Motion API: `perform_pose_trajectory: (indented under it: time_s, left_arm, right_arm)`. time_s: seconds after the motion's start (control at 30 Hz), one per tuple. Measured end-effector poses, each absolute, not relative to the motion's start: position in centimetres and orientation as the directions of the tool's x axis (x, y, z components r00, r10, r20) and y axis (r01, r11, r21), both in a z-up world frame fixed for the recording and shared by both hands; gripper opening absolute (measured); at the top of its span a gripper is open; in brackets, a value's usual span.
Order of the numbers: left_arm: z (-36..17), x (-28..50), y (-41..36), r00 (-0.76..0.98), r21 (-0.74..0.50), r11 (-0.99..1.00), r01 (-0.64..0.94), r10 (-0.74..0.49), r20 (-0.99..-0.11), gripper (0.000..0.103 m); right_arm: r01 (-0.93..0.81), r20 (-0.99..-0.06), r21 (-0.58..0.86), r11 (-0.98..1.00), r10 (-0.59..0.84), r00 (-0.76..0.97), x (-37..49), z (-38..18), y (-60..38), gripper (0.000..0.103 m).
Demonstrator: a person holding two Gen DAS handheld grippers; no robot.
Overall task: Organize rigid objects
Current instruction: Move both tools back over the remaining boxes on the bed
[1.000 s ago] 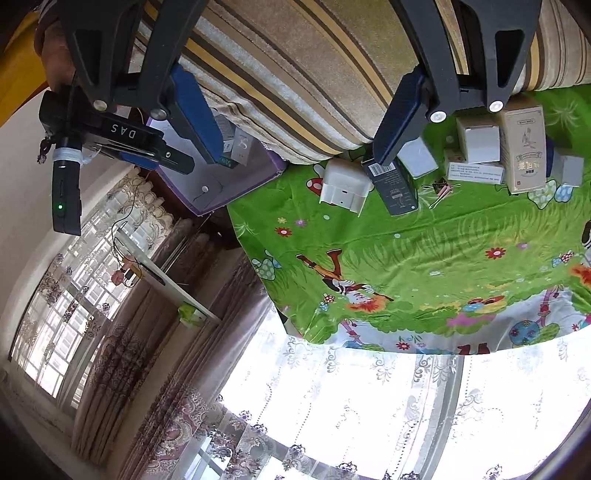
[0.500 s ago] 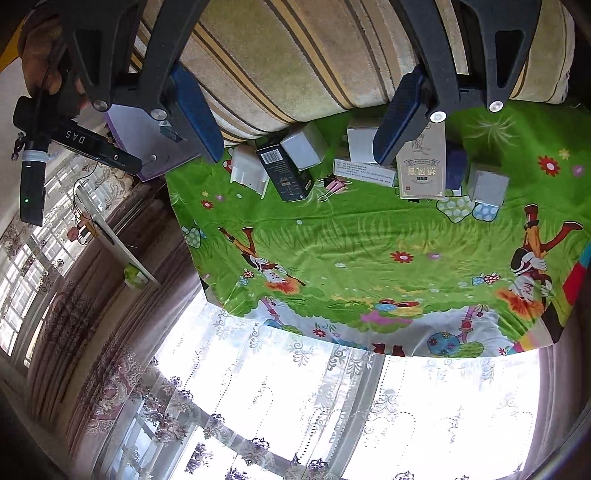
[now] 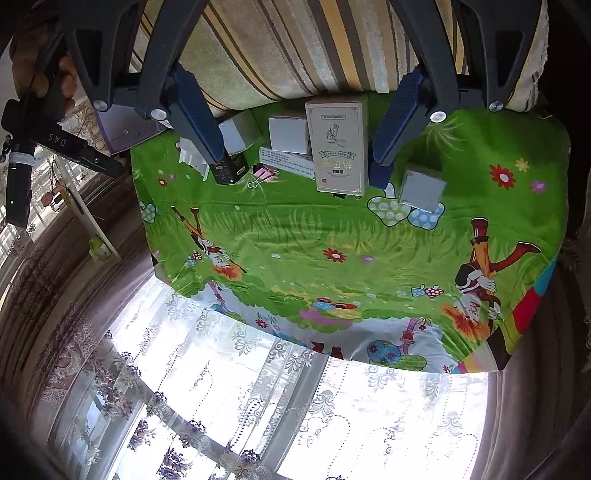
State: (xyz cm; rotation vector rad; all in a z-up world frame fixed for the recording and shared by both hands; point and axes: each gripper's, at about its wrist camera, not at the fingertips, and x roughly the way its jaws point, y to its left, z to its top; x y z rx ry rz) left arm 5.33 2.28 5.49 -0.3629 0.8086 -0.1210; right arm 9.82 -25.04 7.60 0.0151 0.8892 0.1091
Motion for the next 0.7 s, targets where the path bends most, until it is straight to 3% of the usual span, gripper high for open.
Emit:
perform_pose_trajectory:
  time_s: [0.5,0.7]
  left_arm:
    - [3.4,8.8,5.4,0.599,-0.254,0.961,-0.111,-0.139,-0.789,0.084]
    - [2.2,11.4,7.0,0.566,-0.195,0.97,-0.144,-0.081,-0.82,0.076]
  right_arm:
    - [-0.172,-0.827,0.024,0.985,0.116,0.55,14.6,4.7,-21.6,0.088]
    - [-0.185,-0.847,0.014,0.983,0.11,0.52,16.1,3.2,-20.8,0.088]
